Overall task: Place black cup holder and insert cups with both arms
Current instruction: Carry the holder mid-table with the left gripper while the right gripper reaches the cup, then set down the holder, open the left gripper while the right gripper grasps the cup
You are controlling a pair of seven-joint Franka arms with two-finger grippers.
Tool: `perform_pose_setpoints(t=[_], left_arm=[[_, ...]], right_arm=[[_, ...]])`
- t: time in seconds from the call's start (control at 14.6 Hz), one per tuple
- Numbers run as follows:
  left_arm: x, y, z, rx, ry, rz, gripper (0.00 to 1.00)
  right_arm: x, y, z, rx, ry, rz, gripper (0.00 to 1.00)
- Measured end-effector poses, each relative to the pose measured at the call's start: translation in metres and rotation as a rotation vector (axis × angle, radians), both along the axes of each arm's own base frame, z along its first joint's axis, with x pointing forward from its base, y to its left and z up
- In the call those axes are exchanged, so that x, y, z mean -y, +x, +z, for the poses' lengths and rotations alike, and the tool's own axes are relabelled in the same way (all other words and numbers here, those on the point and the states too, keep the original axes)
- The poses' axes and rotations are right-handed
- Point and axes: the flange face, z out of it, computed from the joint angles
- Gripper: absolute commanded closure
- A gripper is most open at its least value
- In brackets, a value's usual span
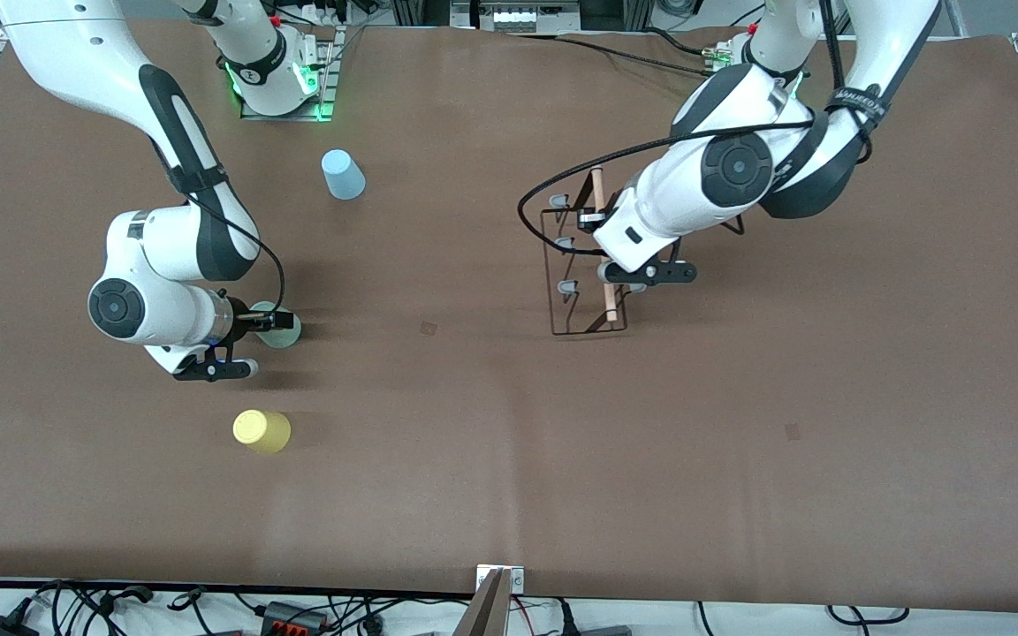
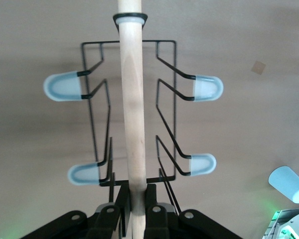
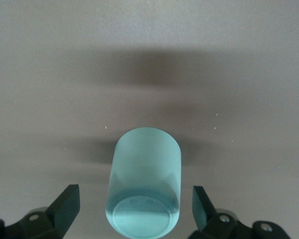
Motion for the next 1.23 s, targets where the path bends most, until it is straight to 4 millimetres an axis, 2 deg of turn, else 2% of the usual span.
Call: perform_pose_setpoints(t=[0.14, 0.48, 1.03, 1.1, 1.23], left_arm=[[0.018, -0.004, -0.011, 0.007, -0.002, -0.001, 0.99], [0.064, -0.033, -0.038, 0.027, 0.060, -0.070, 0.99], [0.080, -0.034, -0.060, 0.019, 0.049, -0.017, 0.99], [0.083, -0.036, -0.064, 0.017, 0.052, -0.024, 0.99], [0.086, -0.039, -0.069, 0.022, 0.067, -0.037, 0.99]], right_arm=[[0.000, -0.004, -0.003, -0.009, -0.004, -0.008, 0.00], [-0.004, -0.008, -0.007, -0.020, -0.016, -0.041, 0.00], [0.005, -0.009, -0.010, -0.015, -0.025, -0.069, 0.00], [0.005, -0.009, -0.010, -0.015, -0.026, -0.069, 0.04], [0.005, -0.009, -0.010, -0.016, -0.026, -0.070, 0.27]])
